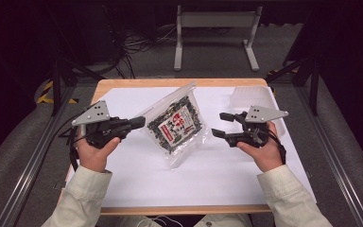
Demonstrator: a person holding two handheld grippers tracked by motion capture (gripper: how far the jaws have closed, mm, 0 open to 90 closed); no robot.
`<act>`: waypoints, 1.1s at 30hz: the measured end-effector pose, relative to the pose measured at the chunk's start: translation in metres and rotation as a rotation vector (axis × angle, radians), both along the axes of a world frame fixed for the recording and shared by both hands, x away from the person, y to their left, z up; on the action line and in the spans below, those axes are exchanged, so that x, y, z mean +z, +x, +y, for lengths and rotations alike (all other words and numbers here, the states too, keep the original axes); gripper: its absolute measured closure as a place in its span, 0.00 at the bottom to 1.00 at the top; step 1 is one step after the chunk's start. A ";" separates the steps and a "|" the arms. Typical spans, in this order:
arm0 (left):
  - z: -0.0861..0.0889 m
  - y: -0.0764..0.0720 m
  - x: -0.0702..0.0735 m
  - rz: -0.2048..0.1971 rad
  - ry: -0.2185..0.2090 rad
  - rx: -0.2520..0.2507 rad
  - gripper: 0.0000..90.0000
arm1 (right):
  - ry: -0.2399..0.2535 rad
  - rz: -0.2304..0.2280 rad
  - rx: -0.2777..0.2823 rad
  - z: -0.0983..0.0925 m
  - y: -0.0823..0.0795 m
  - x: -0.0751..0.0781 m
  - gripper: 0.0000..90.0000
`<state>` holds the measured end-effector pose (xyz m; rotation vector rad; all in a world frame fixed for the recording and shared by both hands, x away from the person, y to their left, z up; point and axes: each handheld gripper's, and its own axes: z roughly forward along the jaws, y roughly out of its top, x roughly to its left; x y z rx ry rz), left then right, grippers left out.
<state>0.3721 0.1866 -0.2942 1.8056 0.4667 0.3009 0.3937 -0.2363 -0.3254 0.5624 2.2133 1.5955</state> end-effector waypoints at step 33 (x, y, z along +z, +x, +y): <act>-0.003 -0.013 0.011 -0.068 -0.055 -0.146 1.00 | -0.037 0.022 0.282 0.066 0.031 0.020 0.28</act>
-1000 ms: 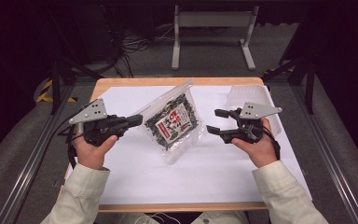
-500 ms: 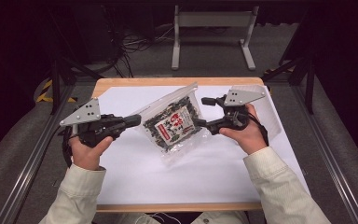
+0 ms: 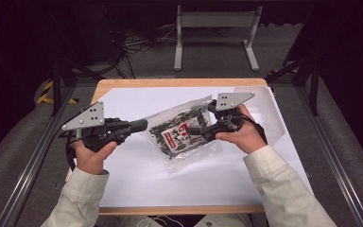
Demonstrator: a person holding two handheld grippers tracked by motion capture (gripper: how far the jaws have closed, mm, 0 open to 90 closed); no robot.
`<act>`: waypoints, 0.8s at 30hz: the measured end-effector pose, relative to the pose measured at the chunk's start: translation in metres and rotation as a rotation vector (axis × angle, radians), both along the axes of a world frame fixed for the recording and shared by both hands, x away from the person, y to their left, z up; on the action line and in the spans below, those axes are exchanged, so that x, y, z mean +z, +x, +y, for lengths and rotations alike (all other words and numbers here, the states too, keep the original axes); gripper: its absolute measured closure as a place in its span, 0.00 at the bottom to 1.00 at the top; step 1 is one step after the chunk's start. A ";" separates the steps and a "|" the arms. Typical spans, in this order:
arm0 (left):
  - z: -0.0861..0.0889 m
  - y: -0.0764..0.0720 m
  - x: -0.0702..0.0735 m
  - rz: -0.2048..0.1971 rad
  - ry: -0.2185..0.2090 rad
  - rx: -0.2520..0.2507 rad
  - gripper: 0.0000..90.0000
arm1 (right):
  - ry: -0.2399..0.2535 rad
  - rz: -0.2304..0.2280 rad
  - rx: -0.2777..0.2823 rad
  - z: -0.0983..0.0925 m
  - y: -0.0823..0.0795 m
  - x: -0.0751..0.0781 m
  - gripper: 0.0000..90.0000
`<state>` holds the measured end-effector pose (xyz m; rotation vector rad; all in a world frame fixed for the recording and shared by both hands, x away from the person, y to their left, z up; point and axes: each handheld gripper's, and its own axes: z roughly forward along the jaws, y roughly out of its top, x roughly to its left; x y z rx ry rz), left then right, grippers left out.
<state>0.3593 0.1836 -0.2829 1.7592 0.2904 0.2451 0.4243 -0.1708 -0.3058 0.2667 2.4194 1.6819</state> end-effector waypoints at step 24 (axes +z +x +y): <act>0.003 0.008 -0.006 0.030 -0.052 0.075 0.90 | -0.055 0.075 0.175 -0.001 -0.014 -0.003 0.83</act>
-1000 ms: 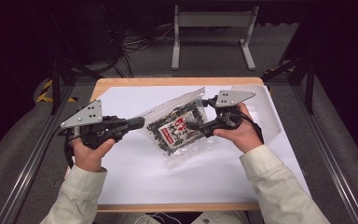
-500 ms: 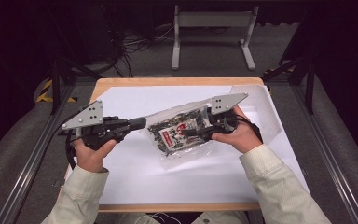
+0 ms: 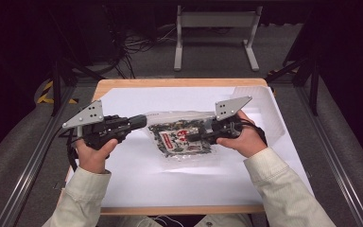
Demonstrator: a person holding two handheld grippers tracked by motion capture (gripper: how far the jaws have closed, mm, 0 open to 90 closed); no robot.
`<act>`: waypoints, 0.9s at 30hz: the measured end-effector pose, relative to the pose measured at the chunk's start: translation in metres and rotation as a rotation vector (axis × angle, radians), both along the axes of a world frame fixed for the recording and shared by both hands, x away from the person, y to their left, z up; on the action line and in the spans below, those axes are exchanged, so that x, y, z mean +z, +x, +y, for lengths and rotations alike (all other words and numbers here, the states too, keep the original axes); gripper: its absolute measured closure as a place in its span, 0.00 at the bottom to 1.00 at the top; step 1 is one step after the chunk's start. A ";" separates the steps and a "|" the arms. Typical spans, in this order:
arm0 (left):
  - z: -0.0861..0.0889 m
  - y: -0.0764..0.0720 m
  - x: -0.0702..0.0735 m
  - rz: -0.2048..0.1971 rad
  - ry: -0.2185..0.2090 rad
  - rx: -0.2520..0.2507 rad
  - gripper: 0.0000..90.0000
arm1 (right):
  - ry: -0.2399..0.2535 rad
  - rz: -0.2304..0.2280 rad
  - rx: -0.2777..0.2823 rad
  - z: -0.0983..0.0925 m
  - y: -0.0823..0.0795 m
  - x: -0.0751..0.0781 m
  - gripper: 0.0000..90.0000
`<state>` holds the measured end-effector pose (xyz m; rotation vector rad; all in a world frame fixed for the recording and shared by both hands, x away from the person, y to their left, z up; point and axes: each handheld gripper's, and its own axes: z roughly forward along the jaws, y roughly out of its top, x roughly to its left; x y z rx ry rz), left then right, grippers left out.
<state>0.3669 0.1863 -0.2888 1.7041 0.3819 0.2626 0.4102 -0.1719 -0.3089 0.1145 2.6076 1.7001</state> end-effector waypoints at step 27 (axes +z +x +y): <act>0.031 0.015 -0.066 0.143 0.161 0.186 0.37 | 0.119 -0.008 -0.226 -0.045 0.009 0.018 0.83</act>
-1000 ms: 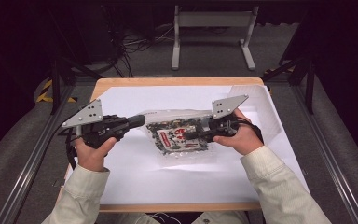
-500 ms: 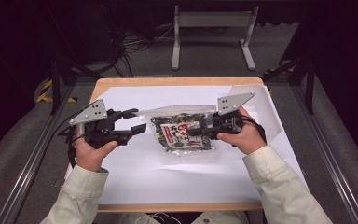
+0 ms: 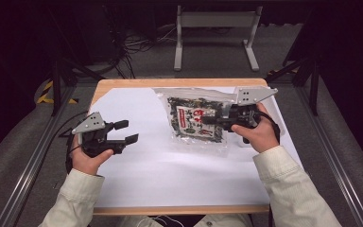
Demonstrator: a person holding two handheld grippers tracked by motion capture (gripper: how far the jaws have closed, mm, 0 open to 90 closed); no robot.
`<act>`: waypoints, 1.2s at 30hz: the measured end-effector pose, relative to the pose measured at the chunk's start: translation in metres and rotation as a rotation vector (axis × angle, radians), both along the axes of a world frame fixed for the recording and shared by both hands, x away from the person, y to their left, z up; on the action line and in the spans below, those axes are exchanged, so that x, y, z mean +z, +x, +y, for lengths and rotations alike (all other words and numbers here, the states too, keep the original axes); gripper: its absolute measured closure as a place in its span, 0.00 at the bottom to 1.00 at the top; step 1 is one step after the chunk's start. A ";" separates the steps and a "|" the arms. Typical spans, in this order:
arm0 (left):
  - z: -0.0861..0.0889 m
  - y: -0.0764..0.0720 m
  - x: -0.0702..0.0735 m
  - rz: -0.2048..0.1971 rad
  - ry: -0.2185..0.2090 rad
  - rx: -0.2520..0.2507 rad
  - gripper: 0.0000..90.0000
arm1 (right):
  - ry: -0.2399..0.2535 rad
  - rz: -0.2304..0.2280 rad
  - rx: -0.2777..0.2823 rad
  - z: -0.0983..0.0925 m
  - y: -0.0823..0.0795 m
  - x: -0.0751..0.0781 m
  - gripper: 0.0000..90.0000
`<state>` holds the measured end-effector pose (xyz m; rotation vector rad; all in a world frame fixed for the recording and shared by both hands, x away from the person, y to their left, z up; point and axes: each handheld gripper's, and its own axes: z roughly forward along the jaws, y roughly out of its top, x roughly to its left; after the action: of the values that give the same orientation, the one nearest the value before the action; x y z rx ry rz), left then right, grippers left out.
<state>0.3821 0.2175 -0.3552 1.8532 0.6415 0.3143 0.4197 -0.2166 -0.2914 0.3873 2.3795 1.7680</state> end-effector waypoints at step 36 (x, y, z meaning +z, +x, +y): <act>0.029 0.012 -0.070 0.080 0.096 0.092 0.31 | 0.101 -0.063 -0.413 -0.094 0.036 0.025 0.83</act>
<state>0.3942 0.2470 -0.4253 1.9389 0.7801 0.3380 0.4556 -0.3107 -0.2660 0.7611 1.9903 1.6772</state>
